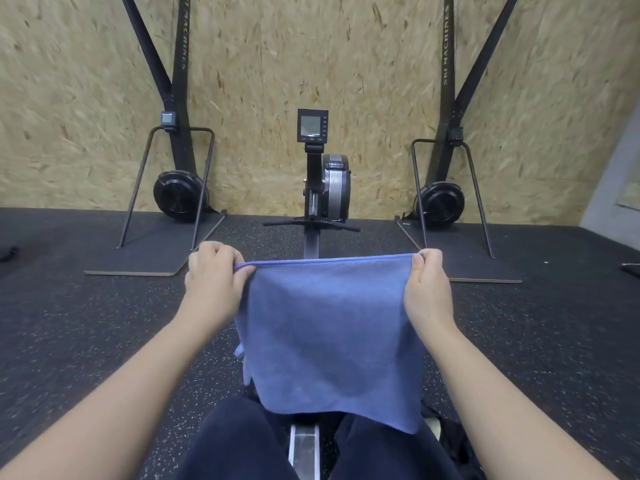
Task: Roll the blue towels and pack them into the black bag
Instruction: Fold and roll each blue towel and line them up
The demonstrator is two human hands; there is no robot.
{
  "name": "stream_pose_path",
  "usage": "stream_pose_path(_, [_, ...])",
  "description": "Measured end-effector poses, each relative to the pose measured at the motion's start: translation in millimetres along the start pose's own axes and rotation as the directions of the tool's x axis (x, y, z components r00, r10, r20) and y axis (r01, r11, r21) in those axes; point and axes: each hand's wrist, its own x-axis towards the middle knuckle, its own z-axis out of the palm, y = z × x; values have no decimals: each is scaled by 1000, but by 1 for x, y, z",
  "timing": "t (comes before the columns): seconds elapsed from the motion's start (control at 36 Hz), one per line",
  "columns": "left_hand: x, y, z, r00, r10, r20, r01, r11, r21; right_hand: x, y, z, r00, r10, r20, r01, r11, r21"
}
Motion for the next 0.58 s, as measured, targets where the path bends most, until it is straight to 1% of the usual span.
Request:
stream_pose_path(0.08, [-1,-3,0,996,-92,21,94,978,-185,-4,1,1,998,6,-61,-8,1000,-24])
stream_pose_path(0.14, [-3,-3,0,988,-150,31,153,958,-241,-7,2,2,997,14,-71,-16,999,-35])
stream_pose_path(0.25, [-5,-4,1,979,-201,18,195,916,-350,-11,2,5,997,58,-59,-58,998,14])
stream_pose_path(0.31, [-4,-3,1,971,-234,46,228,856,-465,-12,1,7,996,84,-34,-81,994,68])
stream_pose_path(0.36, [-6,3,2,963,-249,102,259,761,-595,-13,-2,10,996,87,-4,-86,989,118])
stream_pose_path(0.42, [-8,10,0,968,-209,138,247,715,-654,-14,-7,13,994,97,45,-104,976,192])
stream_pose_path(0.47, [-10,15,-2,977,-131,166,209,708,-675,-16,-14,13,990,99,100,-120,965,232])
stream_pose_path(0.58, [-13,30,-12,968,30,247,154,709,-688,-22,-26,10,979,35,200,-86,964,251])
